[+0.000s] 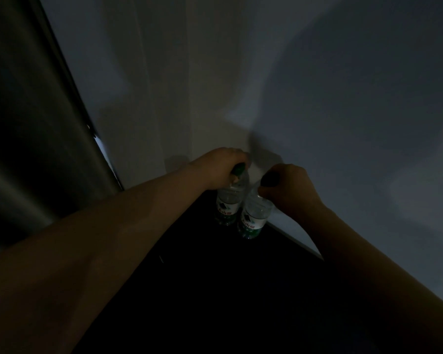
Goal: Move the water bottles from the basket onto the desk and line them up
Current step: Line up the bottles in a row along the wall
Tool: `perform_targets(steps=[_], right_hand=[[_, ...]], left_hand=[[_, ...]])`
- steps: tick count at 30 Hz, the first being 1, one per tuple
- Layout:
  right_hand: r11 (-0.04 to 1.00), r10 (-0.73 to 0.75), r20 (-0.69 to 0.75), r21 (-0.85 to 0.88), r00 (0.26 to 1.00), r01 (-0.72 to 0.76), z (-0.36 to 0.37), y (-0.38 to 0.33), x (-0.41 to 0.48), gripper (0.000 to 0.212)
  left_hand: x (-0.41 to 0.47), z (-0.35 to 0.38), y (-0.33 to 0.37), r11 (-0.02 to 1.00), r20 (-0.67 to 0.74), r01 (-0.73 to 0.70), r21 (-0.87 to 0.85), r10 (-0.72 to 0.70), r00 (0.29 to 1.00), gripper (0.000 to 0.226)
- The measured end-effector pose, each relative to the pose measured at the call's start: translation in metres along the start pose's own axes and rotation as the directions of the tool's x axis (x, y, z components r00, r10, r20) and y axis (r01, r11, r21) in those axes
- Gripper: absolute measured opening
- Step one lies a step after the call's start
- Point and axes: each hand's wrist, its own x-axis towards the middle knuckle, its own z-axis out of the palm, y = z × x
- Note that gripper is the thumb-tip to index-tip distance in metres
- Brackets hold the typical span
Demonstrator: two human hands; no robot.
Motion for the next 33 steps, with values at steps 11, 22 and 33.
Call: perform_targets(steps=[11,22,33], right_hand=[[0.999,-0.022,-0.001,-0.026,1.000,0.022,0.001,0.000,-0.009,0.037],[0.959,0.004,0.239,-0.275,0.971,0.064,-0.033,0.015,-0.059,0.033],[0.935,-0.005,0.369,-0.329,0.929,0.136,-0.063,0.007,-0.114,0.030]], left_hand=[[0.000,-0.002,0.003,1.000,0.027,0.012,0.015,-0.013,1.000,0.032],[-0.009,-0.007,0.015,0.999,0.033,0.033,0.016,-0.034,0.999,0.023],[-0.032,-0.031,0.068,0.965,0.160,0.117,0.232,-0.157,0.974,0.053]])
